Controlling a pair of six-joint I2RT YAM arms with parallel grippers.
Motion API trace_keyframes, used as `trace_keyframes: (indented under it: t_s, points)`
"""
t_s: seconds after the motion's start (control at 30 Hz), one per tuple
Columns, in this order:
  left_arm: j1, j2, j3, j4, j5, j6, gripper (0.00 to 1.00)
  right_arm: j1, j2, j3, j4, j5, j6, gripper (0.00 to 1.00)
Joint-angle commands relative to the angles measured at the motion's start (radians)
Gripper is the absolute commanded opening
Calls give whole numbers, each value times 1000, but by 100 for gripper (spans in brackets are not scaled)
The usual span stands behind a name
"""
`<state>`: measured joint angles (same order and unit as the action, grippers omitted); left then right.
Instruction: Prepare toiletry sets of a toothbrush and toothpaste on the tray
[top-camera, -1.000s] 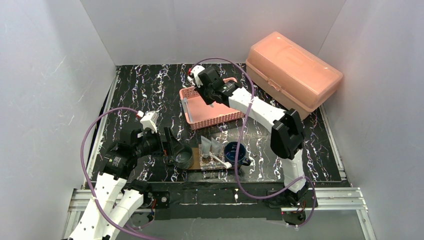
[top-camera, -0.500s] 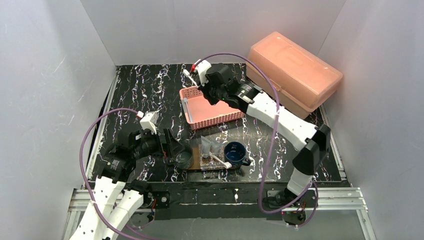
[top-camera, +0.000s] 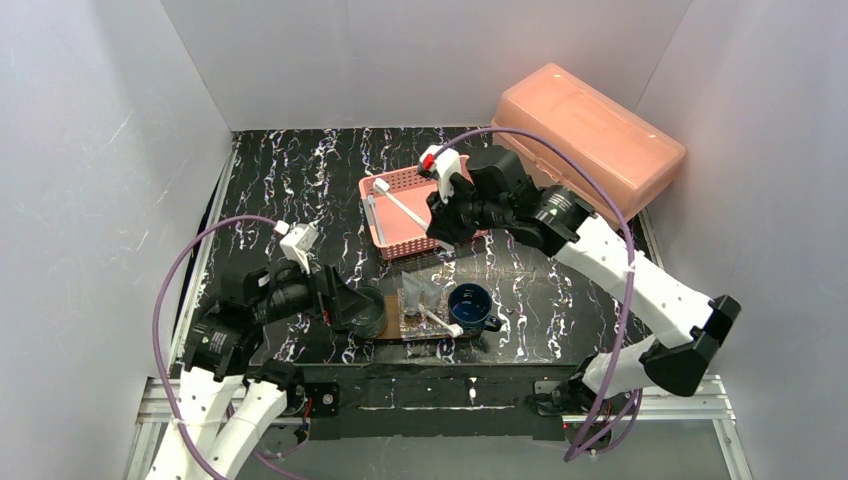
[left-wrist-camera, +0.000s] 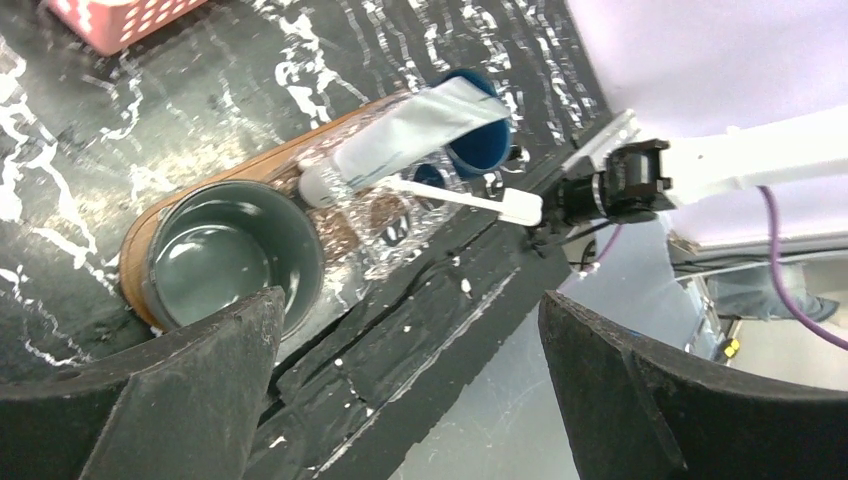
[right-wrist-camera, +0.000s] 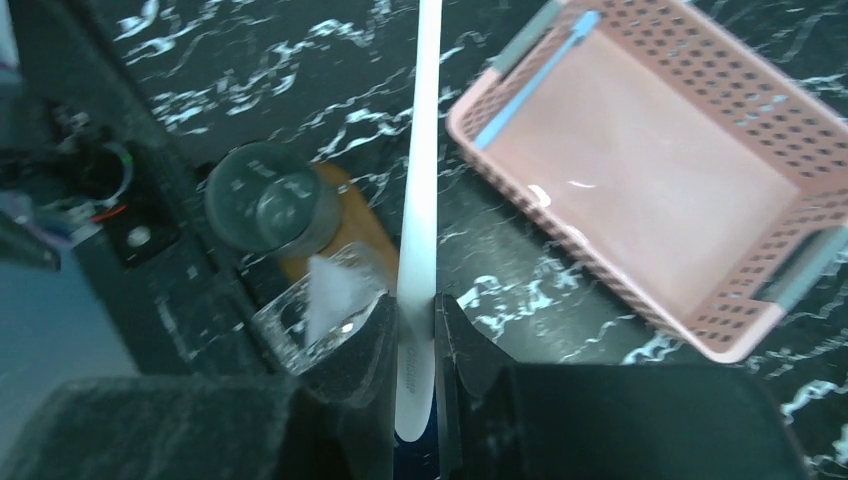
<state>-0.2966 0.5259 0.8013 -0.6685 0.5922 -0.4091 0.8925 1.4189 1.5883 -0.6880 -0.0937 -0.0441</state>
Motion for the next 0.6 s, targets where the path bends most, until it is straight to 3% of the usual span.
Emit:
trace_keyframes:
  t_s: [0.0,0.23,0.57]
  points:
    - [5,-27,102,-15,127,23,98,2,-90,-52,-12,-217,29,1]
    - [6,-40,197,-27,267,21,98,3,-172,-128,-28,-474,35,1]
    - [7,-51,243,-42,347,19,98,18,-234,-242,28,-759,11,1]
